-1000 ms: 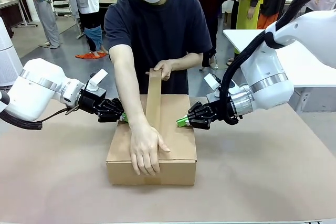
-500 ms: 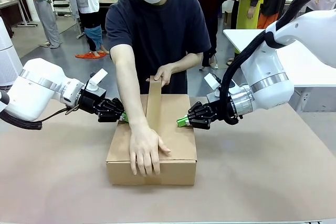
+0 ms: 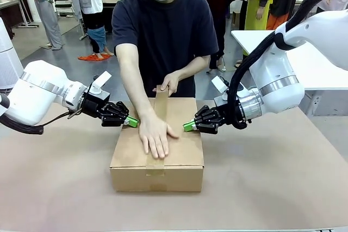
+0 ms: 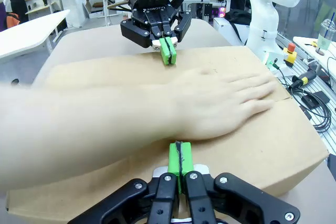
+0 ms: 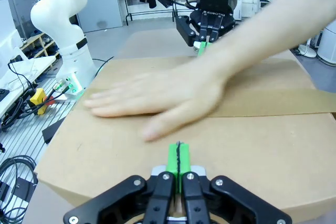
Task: Wrap the clocks to prevent damage.
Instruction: After the human seals the box with tape, release both hands from the side flaps of the Package Box.
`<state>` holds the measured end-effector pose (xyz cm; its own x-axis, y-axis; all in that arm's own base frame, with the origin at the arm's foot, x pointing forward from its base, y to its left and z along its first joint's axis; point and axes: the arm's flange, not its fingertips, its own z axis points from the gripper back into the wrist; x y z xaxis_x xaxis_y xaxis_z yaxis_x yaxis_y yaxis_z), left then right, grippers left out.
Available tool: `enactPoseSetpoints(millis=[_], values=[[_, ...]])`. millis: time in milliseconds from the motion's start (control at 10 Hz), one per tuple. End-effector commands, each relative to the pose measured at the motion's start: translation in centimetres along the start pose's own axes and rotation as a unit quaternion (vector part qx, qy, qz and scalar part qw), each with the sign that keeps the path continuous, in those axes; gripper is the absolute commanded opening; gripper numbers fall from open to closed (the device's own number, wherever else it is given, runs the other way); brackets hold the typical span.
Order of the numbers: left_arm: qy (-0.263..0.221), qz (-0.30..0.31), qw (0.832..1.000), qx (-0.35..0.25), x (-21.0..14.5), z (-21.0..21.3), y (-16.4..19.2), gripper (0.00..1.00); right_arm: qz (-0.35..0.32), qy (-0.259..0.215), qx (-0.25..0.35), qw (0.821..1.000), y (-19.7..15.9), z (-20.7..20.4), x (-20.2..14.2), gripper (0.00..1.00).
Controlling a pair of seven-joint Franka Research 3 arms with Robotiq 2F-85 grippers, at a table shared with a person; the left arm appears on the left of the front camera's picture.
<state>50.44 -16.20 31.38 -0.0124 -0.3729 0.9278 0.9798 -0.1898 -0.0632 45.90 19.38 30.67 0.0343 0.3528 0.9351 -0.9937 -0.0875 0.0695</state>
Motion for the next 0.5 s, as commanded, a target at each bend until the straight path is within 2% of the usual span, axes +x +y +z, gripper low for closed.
enactPoseSetpoints(millis=[0, 400], values=[[0.007, -0.003, 1.000, 0.004, -0.12, -0.27, 0.02, 0.00, -0.002, 0.002, -0.002, 1.000, -0.03, -0.27, -0.14, 0.01], [0.007, -0.003, 1.000, 0.004, -0.12, -0.27, 0.02, 0.00, -0.002, 0.002, -0.002, 1.000, -0.03, -0.27, -0.14, 0.01]])
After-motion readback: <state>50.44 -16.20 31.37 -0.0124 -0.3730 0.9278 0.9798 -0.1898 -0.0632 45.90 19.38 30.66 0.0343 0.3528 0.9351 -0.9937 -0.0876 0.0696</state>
